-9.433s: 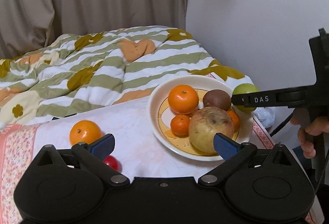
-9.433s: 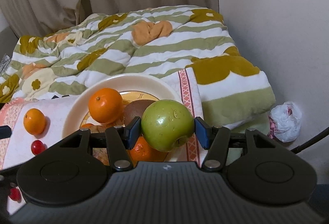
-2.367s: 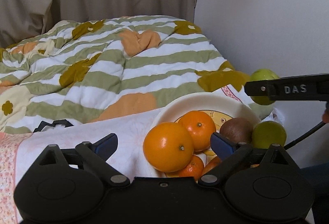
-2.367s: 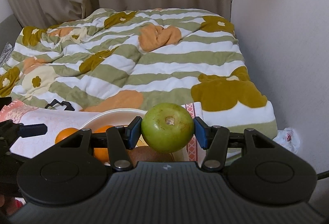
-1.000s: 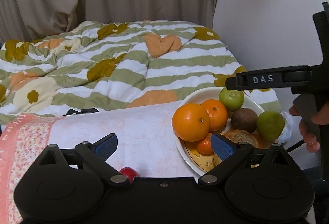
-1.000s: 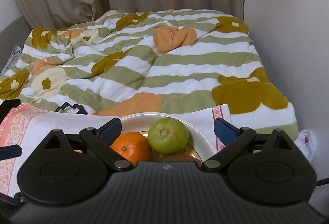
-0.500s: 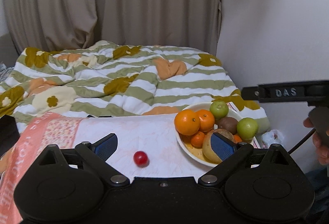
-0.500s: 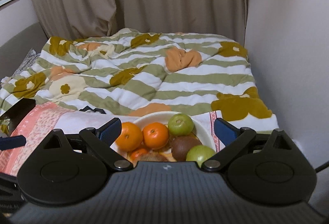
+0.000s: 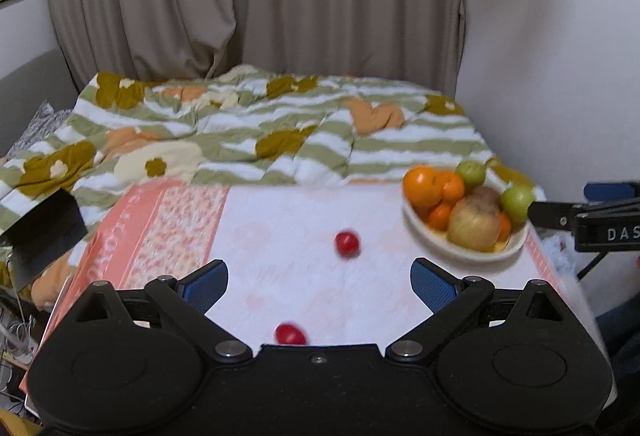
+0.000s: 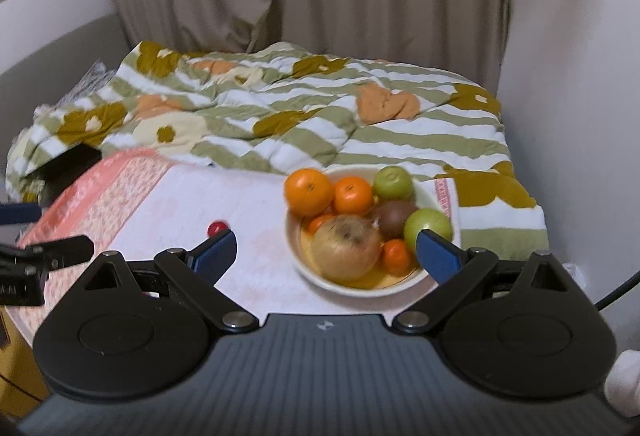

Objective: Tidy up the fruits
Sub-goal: 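Withdraw both tools from the bowl toward the two red cherry tomatoes, then grasp a red cherry tomato with the left tool while the right tool grasps the other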

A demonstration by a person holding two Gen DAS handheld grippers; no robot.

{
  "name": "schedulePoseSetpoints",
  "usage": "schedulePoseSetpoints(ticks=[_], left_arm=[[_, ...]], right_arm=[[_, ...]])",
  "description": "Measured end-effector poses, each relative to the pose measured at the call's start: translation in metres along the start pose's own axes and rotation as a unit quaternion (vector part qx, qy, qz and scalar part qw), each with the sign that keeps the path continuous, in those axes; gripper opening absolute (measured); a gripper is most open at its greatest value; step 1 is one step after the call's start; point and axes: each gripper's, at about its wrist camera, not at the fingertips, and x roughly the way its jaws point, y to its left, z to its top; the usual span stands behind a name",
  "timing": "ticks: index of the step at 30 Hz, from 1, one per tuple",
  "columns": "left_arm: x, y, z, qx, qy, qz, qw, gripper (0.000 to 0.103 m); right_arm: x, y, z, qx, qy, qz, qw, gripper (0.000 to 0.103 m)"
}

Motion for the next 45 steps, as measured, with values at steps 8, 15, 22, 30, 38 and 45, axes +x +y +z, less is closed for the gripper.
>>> schedulePoseSetpoints(ticks=[8,15,22,30,38,45], left_arm=[[0.032,0.027,-0.035,0.016,0.034,-0.015,0.9992,0.1],[0.065,0.035,-0.058,0.012,0.053,-0.016,0.9984,0.091],[0.09,0.029,-0.071,0.001,0.075,-0.02,0.997,0.069],[0.11,0.027,-0.07,-0.016,0.081,-0.009,0.9966,0.049],[0.115,0.028,-0.069,-0.026,0.083,0.0,0.9962,0.036],[0.116,0.029,-0.068,-0.03,0.087,0.003,0.9958,0.036]], right_arm=[[0.037,0.027,-0.019,-0.01,0.009,0.033,0.999,0.103],[0.087,0.05,-0.03,-0.045,0.021,0.071,0.996,0.103],[0.13,0.075,-0.035,-0.09,0.033,0.111,0.989,0.103],[0.164,0.087,-0.028,-0.112,0.046,0.133,0.984,0.103],[0.187,0.096,-0.024,-0.129,0.046,0.145,0.98,0.103],[0.206,0.103,-0.023,-0.138,0.053,0.147,0.978,0.085]])
